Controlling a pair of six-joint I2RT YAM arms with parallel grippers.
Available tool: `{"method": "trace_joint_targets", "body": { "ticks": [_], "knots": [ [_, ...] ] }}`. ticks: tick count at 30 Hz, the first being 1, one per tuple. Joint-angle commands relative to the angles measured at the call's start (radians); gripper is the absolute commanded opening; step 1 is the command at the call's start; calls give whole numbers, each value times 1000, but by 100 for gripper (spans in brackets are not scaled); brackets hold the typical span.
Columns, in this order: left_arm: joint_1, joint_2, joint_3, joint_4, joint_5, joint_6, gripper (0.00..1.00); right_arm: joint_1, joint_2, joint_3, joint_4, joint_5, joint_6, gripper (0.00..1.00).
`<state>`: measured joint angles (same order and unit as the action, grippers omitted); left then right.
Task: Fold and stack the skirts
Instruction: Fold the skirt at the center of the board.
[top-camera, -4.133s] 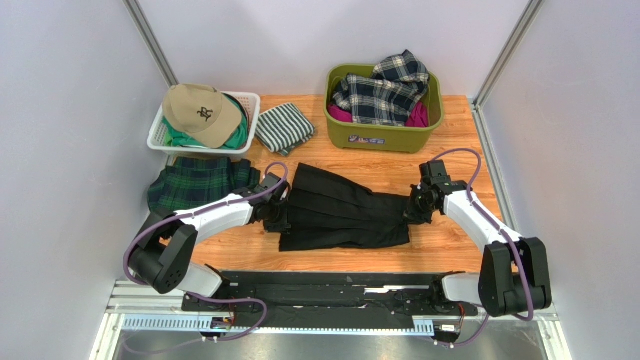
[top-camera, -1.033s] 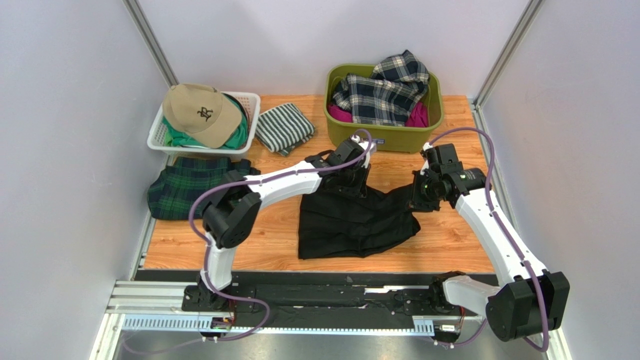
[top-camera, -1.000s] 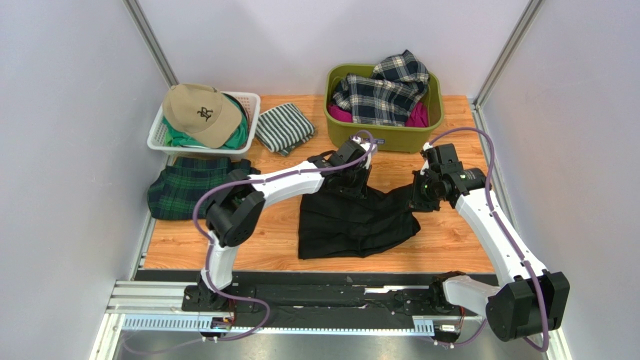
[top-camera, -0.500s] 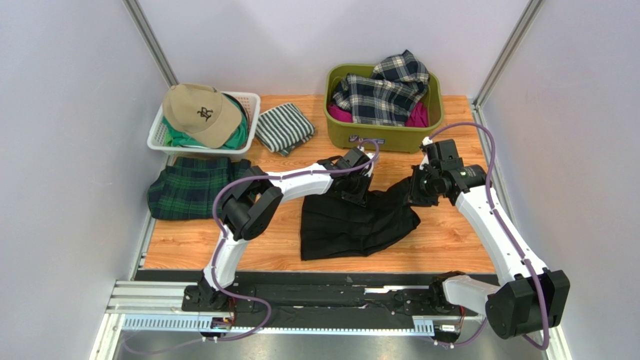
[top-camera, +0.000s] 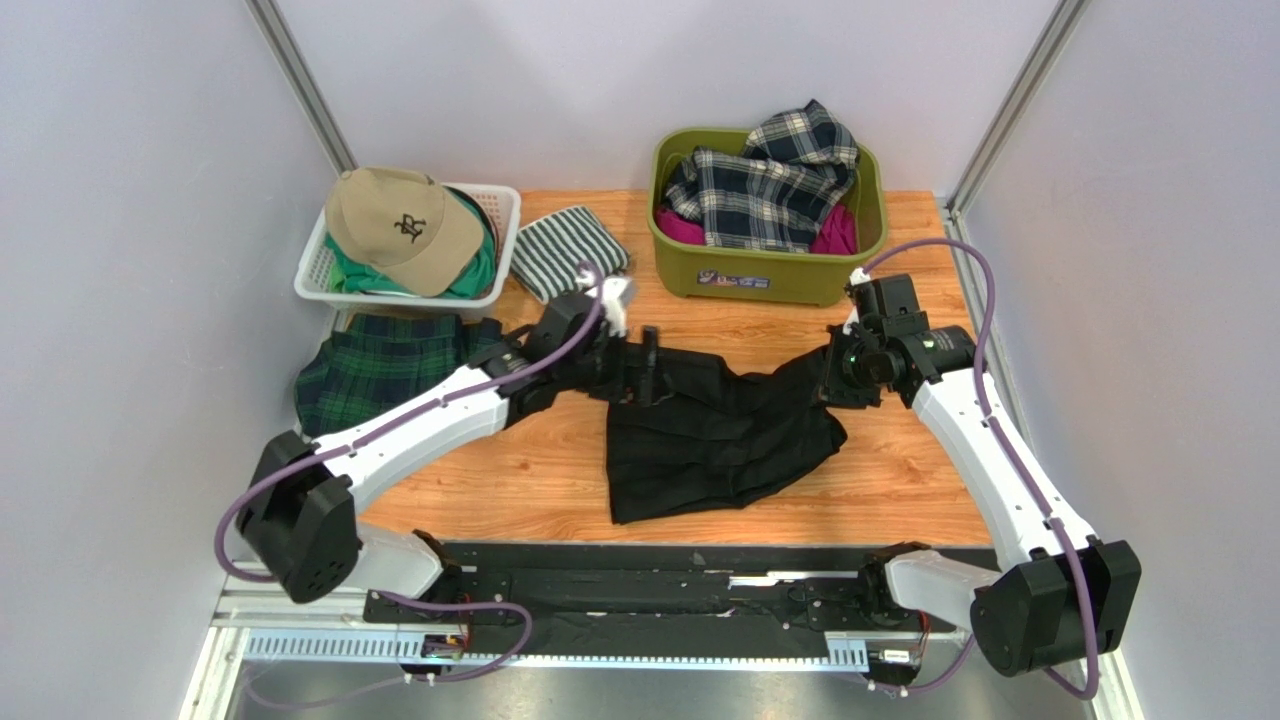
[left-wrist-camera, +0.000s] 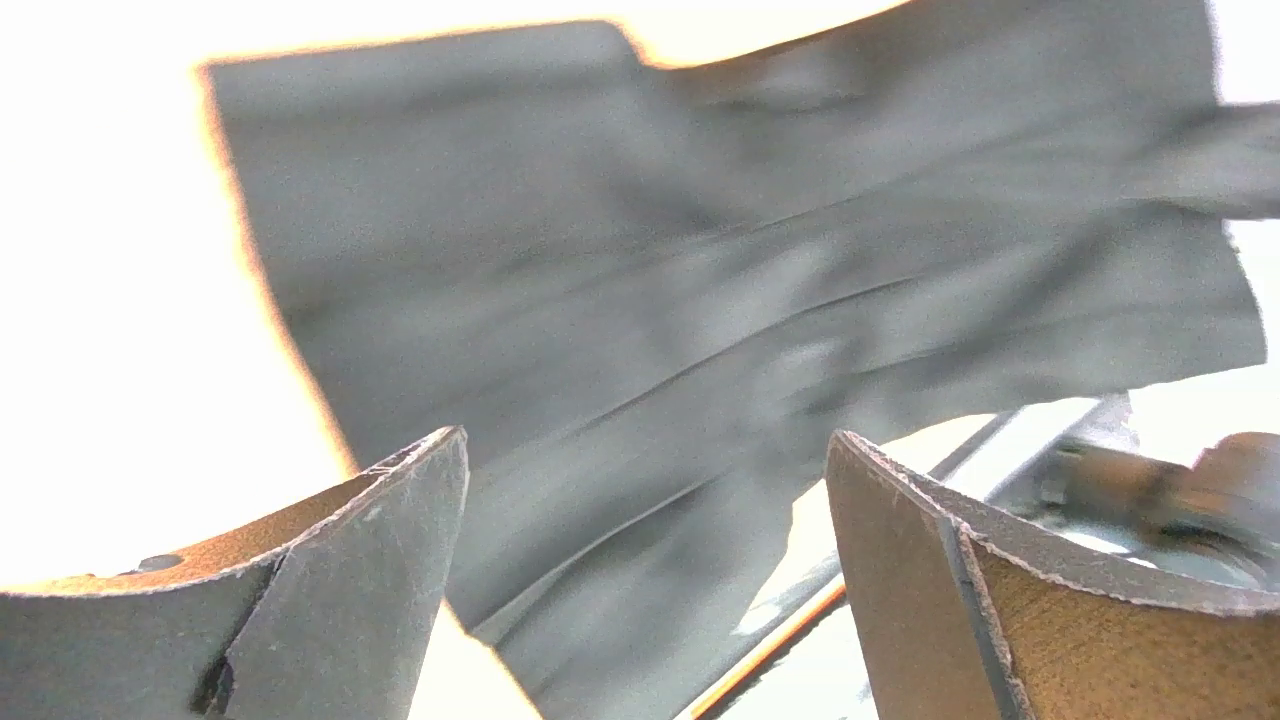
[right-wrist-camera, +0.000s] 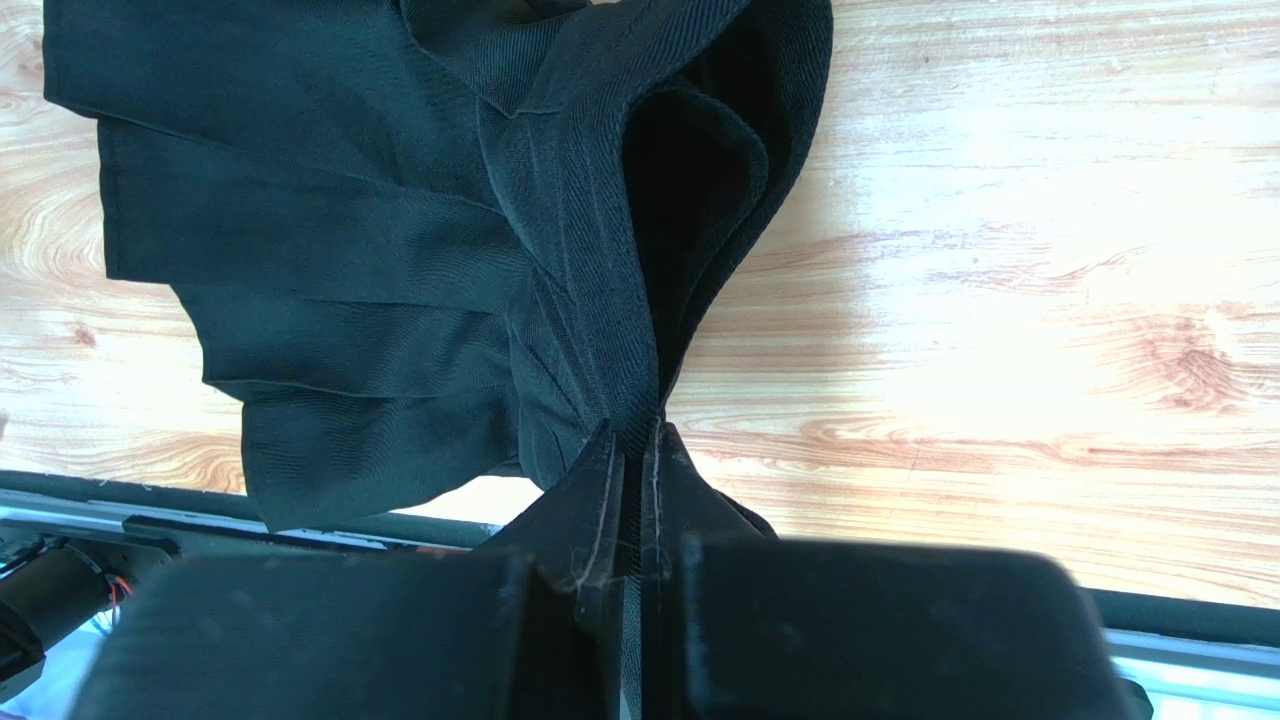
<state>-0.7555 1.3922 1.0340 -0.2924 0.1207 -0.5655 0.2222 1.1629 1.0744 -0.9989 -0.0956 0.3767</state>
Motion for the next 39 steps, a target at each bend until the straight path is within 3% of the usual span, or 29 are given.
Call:
{"method": "trace_joint_targets", "body": {
  "ticks": [1,6,8,11,12,15,18,21,29,32,39],
  "knots": [
    [61,-45,-179,-28,-9,-80,97,5,-3,48,11,16,10,0],
    [71,-78,-273,28,13,-125,97,5,7,42,11,10,16,0],
    [73,-49,-290,54,20,-143,93,6,6,42,11,4,18,0],
    [77,32,-273,87,51,-146,69,5,8,48,14,-9,16,0],
    [77,56,-266,88,54,-145,54,5,7,53,16,-15,14,0],
    [79,131,-241,88,62,-137,34,9,1,61,22,-47,11,0],
    [78,185,-230,98,86,-129,20,14,0,68,25,-65,27,0],
    [79,212,-238,119,105,-135,13,66,7,79,43,-90,43,0],
    [77,223,-252,162,132,-143,8,311,119,131,199,-148,185,0],
    [79,225,-261,173,140,-151,8,367,181,134,299,-191,237,0],
    [78,229,-269,194,158,-163,7,454,389,203,361,-205,295,0]
  ]
}}
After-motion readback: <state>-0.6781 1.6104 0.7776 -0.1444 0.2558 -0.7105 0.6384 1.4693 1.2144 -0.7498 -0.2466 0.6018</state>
